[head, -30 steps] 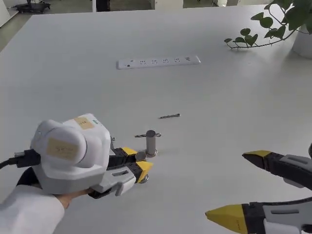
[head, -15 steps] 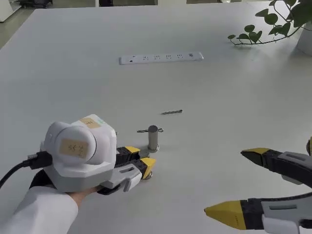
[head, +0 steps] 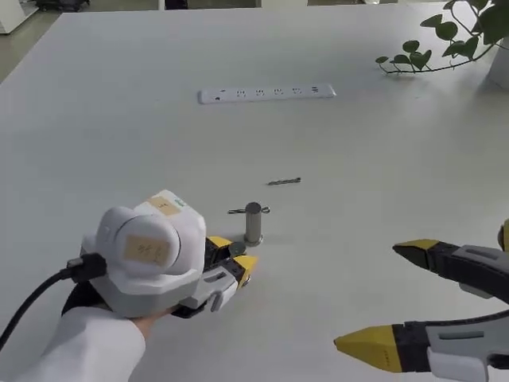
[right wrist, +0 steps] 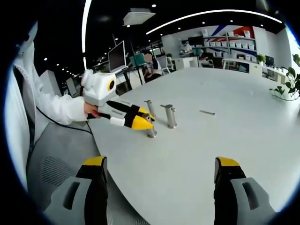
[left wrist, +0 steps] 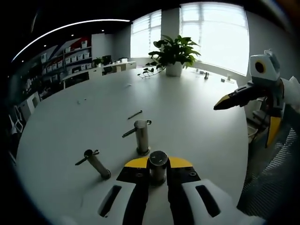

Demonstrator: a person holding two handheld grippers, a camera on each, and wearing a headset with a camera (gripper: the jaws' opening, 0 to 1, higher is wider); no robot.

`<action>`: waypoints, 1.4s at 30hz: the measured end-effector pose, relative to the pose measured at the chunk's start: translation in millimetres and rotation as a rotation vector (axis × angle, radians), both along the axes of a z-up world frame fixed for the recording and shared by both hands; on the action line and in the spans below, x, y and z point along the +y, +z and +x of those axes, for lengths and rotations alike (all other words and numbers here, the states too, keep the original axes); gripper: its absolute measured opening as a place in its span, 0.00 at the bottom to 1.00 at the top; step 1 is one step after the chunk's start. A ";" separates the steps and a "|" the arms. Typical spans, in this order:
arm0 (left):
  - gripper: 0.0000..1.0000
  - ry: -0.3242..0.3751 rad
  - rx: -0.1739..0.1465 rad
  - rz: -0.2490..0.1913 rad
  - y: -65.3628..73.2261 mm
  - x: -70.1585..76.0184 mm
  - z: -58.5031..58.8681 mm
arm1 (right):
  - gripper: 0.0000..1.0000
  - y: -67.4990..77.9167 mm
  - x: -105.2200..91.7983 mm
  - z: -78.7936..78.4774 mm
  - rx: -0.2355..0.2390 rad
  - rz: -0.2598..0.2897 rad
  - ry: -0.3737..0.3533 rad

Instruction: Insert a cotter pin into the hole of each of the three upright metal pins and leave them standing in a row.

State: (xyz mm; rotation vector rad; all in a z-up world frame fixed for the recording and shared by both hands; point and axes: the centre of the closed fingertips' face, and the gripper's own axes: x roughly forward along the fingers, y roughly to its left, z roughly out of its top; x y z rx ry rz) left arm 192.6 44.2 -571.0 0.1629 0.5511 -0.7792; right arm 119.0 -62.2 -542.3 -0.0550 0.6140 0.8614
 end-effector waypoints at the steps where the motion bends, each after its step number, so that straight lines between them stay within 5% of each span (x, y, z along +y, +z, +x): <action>1: 0.12 -0.004 -0.001 0.002 0.0 0.2 -0.1 | 0.93 0.2 0.5 0.3 0.000 0.002 0.001; 5: 0.15 -0.019 0.023 -0.007 0.5 1.6 -3.0 | 0.93 1.3 2.5 1.0 -0.004 0.003 0.008; 9: 0.26 -0.100 0.006 0.043 1.4 9.1 -14.5 | 0.93 2.5 1.0 1.6 -0.006 0.004 0.006; 10: 0.30 -0.105 0.034 0.026 3.7 12.3 -19.9 | 0.93 2.5 0.6 1.5 -0.005 0.003 0.008; 14: 0.50 -0.168 0.043 -0.013 15.2 19.5 -34.2 | 0.93 -1.4 -1.4 1.2 0.009 -0.016 0.027; 15: 0.54 -0.204 0.097 -0.059 18.2 19.7 -45.8 | 0.93 -1.9 -1.6 2.1 0.010 -0.020 0.030; 16: 0.59 -0.208 0.106 -0.079 21.0 21.4 -48.8 | 0.93 -2.1 -1.7 2.6 0.011 -0.023 0.035; 18: 0.69 -0.193 0.082 -0.085 26.2 31.9 -49.4 | 0.93 -1.5 -1.7 4.2 0.011 -0.025 0.040; 24: 0.99 -0.226 0.089 -0.108 36.7 48.4 -64.4 | 0.93 1.5 -2.0 9.5 0.007 -0.058 0.081; 28: 0.99 -0.232 0.119 -0.140 40.9 51.2 -74.6 | 0.91 4.6 -3.6 19.7 0.003 -0.081 0.105; 34: 0.99 -0.230 0.158 -0.106 28.0 51.7 -88.0 | 0.85 7.9 -3.9 42.8 -0.001 -0.151 0.152; 42: 0.99 -0.199 0.149 -0.135 31.1 55.1 -86.7 | 0.76 2.5 -8.1 87.3 -0.019 -0.287 0.274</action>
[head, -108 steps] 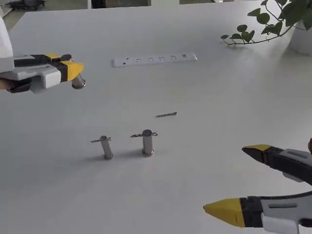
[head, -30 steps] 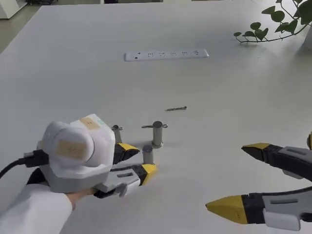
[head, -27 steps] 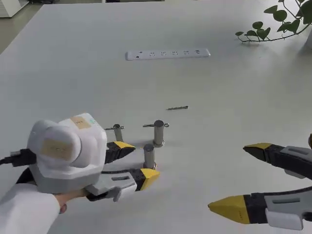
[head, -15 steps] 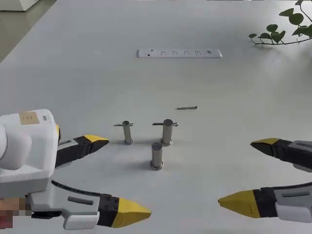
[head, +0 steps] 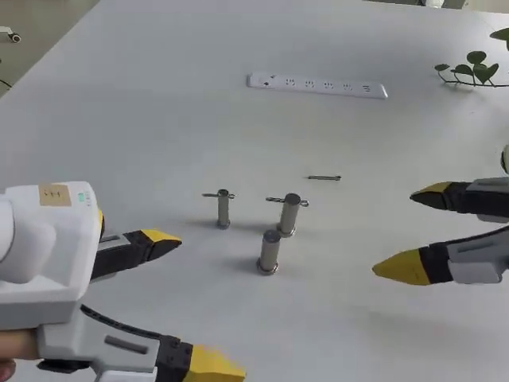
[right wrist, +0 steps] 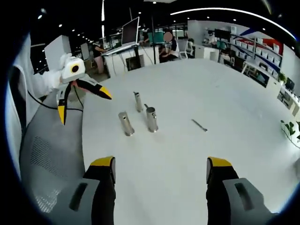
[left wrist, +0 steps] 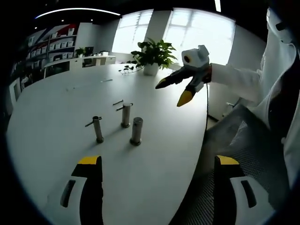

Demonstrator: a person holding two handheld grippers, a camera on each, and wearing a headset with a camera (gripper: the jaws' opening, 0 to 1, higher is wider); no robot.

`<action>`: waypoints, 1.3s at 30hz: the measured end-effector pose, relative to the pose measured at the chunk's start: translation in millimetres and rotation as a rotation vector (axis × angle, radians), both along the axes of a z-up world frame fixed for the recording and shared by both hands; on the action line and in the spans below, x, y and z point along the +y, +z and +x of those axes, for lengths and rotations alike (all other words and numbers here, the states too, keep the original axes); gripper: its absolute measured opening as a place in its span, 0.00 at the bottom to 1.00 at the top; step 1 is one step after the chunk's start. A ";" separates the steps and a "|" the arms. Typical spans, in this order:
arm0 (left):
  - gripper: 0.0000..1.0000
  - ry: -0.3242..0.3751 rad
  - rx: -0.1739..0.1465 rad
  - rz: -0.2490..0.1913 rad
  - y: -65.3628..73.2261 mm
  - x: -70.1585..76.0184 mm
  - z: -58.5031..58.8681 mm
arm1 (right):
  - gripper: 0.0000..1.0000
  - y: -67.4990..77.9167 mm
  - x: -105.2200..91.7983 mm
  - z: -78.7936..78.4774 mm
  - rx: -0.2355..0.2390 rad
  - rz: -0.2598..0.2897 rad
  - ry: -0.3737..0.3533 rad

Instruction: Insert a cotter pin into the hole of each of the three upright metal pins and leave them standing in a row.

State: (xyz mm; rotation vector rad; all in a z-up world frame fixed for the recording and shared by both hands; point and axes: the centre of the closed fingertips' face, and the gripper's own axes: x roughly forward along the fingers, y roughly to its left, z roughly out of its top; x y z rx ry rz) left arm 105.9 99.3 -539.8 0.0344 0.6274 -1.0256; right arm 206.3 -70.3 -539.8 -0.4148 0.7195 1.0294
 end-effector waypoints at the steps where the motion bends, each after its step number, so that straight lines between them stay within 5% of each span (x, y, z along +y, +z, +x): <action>1: 0.99 0.007 0.000 -0.008 1.9 0.8 0.1 | 0.74 -1.9 -0.5 7.8 -0.005 -0.039 0.033; 5: 0.98 0.031 -0.001 -0.011 4.5 5.0 2.2 | 0.65 -3.8 3.0 33.1 -0.033 -0.125 0.093; 10: 0.92 0.082 -0.014 -0.089 19.7 7.7 10.0 | 0.46 -5.3 26.9 56.6 -0.046 -0.142 0.176; 12: 0.88 0.096 -0.022 -0.095 22.6 9.9 11.7 | 0.41 -14.2 24.7 66.7 -0.066 -0.237 0.231; 18: 0.92 0.153 -0.018 -0.166 32.9 13.4 16.0 | 0.27 -36.5 34.5 93.4 -0.047 -0.295 0.237; 21: 0.95 0.187 -0.037 -0.173 37.4 20.0 20.9 | 0.28 -41.2 34.6 111.6 -0.081 -0.353 0.244; 25: 0.90 0.194 -0.033 -0.168 38.5 25.6 20.9 | 0.27 -45.8 38.0 118.7 -0.078 -0.377 0.274; 39: 0.99 0.169 -0.032 -0.134 36.5 29.2 15.1 | 0.15 -58.0 47.7 122.2 -0.035 -0.416 0.348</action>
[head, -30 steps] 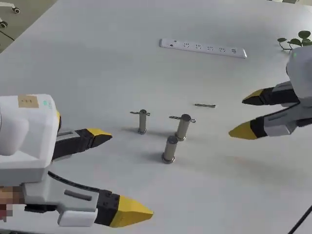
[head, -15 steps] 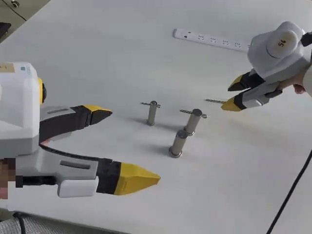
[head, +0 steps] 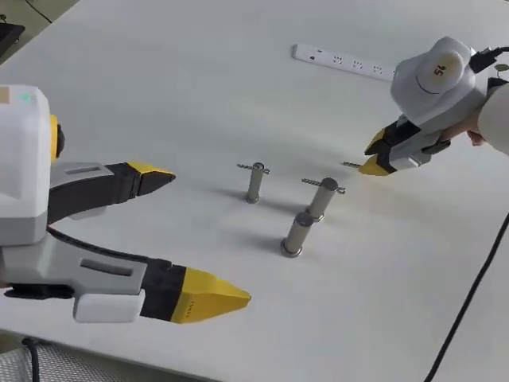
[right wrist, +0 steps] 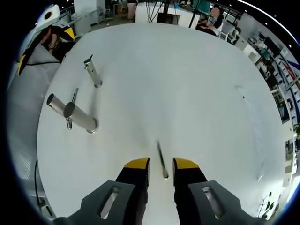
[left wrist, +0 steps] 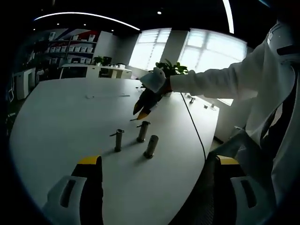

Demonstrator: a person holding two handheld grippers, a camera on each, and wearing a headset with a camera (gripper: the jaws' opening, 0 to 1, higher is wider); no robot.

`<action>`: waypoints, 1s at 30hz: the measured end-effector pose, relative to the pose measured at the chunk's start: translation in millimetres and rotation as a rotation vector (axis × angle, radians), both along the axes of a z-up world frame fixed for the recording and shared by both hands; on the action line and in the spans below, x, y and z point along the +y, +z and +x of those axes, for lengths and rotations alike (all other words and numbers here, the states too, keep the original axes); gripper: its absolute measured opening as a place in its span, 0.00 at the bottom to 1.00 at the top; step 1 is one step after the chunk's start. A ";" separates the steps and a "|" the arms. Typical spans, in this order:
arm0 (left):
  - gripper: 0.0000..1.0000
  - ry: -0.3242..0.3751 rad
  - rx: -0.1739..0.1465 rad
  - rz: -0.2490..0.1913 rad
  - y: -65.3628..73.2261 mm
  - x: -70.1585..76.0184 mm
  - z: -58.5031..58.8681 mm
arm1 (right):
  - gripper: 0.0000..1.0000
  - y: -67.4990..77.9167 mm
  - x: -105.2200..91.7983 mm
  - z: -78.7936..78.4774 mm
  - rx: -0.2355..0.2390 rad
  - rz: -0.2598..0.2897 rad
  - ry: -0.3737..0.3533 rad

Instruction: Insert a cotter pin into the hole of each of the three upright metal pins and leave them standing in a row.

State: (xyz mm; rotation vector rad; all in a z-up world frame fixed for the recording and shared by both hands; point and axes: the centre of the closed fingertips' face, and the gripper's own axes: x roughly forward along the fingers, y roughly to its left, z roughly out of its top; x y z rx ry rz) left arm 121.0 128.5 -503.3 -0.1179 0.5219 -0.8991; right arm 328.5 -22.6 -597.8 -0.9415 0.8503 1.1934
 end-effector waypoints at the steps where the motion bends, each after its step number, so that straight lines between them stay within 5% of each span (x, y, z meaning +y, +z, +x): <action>1: 0.99 -0.002 0.000 -0.003 0.1 -0.7 -0.8 | 0.14 0.4 1.9 0.0 -0.004 0.004 0.007; 2: 0.99 -0.004 0.004 -0.010 0.5 -2.0 -1.6 | 0.10 1.7 3.0 4.4 -0.034 0.001 0.017; 5: 0.99 0.001 0.010 -0.029 4.1 -14.8 -4.7 | 0.03 -0.4 1.2 1.8 0.003 -0.004 0.002; 7: 0.99 -0.005 0.010 -0.031 4.1 -19.6 -6.6 | 0.03 -1.1 0.5 5.5 -0.012 -0.003 -0.005; 17: 0.99 -0.028 0.006 -0.013 1.0 -18.5 -14.3 | 0.00 -12.7 -2.7 -3.9 0.021 -0.042 0.037; 21: 0.98 -0.038 0.011 -0.016 1.8 -24.4 -17.2 | 0.00 -18.8 -3.7 2.4 -0.012 -0.083 0.106; 30: 0.97 -0.051 0.014 -0.018 0.3 -16.0 -12.3 | 0.00 -13.8 -6.9 2.8 -0.059 -0.091 0.109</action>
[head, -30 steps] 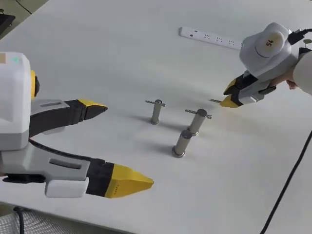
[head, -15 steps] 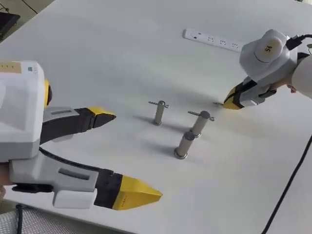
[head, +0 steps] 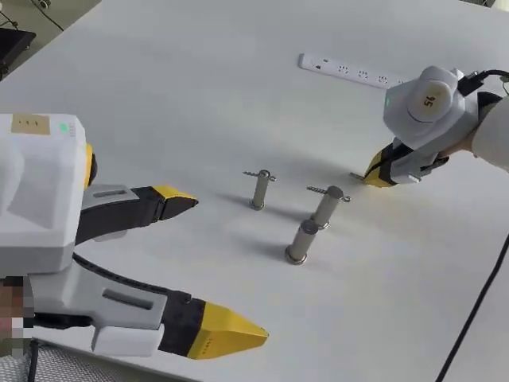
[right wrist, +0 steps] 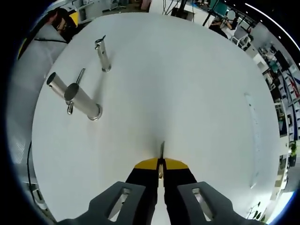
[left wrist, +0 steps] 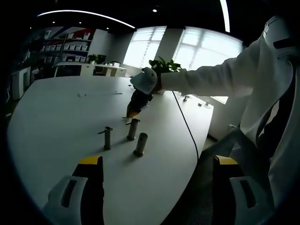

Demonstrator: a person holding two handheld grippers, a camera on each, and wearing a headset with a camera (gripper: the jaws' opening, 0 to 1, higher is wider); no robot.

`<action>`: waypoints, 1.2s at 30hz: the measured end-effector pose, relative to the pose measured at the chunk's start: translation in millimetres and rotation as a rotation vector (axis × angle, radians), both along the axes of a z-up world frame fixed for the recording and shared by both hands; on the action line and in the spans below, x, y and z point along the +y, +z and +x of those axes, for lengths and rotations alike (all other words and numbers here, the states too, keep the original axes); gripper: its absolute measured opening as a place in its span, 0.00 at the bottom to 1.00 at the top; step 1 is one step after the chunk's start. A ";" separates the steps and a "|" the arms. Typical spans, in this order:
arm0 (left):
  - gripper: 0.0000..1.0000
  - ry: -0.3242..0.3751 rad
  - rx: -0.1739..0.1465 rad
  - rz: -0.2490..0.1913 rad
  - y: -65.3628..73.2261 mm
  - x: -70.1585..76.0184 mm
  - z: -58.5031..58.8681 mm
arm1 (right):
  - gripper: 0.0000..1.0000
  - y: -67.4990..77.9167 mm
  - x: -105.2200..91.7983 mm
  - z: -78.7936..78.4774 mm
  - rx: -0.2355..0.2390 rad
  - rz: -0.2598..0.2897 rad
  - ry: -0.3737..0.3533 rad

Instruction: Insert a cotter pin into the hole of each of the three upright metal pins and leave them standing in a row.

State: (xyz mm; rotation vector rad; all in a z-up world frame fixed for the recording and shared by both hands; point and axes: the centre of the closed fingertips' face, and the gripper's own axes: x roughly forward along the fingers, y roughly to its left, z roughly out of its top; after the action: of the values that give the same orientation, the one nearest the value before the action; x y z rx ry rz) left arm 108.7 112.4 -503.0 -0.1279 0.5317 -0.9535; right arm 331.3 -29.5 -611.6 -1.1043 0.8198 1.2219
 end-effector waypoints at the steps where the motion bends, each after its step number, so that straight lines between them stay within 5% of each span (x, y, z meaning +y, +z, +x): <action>1: 0.97 0.002 -0.001 -0.005 0.9 0.4 0.7 | 0.00 3.6 0.4 -0.9 -0.003 0.014 -0.010; 7: 0.94 0.000 0.004 -0.038 8.1 0.3 5.7 | 0.00 24.8 1.6 -7.2 -0.072 0.084 0.001; 12: 0.88 0.031 0.005 -0.093 16.1 -2.8 20.9 | 0.00 50.5 0.5 -16.4 -0.145 0.114 0.045; 15: 0.83 0.060 0.026 -0.171 25.8 -8.3 34.8 | 0.00 69.0 4.8 -26.9 -0.208 0.152 0.080; 20: 0.71 0.071 0.022 -0.201 37.3 -23.0 52.5 | 0.00 87.1 9.4 -42.9 -0.255 0.190 0.109; 26: 0.48 0.036 0.099 -0.322 51.5 -51.3 70.5 | 0.00 111.2 26.8 -71.2 -0.309 0.244 0.171; 30: 0.37 0.052 0.145 -0.327 46.1 -65.2 85.1 | 0.00 120.9 38.4 -86.5 -0.330 0.261 0.225; 34: 0.25 0.104 0.233 -0.363 38.0 -73.8 102.6 | 0.00 130.1 51.5 -103.8 -0.338 0.290 0.264; 36: 0.21 0.104 0.241 -0.371 37.2 -76.1 106.5 | 0.00 133.3 55.5 -110.1 -0.339 0.302 0.275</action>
State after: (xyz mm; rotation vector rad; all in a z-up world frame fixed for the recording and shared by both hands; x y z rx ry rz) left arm 215.2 36.3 -465.8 -0.6044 0.5584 -0.9323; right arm 221.3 26.0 -478.3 -1.1549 0.2199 1.2872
